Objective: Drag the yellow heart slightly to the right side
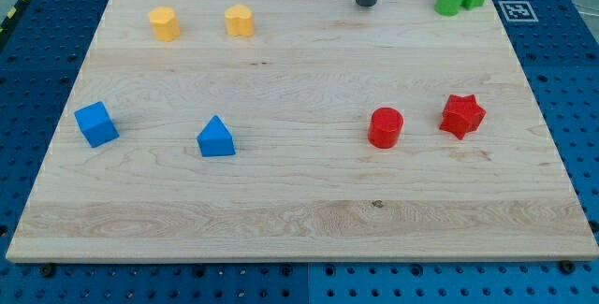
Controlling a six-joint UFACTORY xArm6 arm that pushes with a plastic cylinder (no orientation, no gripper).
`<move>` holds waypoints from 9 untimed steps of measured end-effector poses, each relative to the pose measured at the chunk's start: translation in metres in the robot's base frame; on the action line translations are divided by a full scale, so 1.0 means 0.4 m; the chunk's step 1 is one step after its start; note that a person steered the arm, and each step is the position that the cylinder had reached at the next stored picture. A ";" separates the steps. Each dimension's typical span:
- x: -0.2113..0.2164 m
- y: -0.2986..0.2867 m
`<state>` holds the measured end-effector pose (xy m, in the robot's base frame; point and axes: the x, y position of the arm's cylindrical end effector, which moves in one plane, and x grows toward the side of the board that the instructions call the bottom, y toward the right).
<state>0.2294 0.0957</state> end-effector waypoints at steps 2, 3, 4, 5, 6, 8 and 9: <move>0.000 -0.180; 0.000 -0.278; 0.000 -0.373; 0.000 -0.487; 0.000 -0.588; 0.077 -0.588; 0.085 -0.546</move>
<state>0.2632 -0.1228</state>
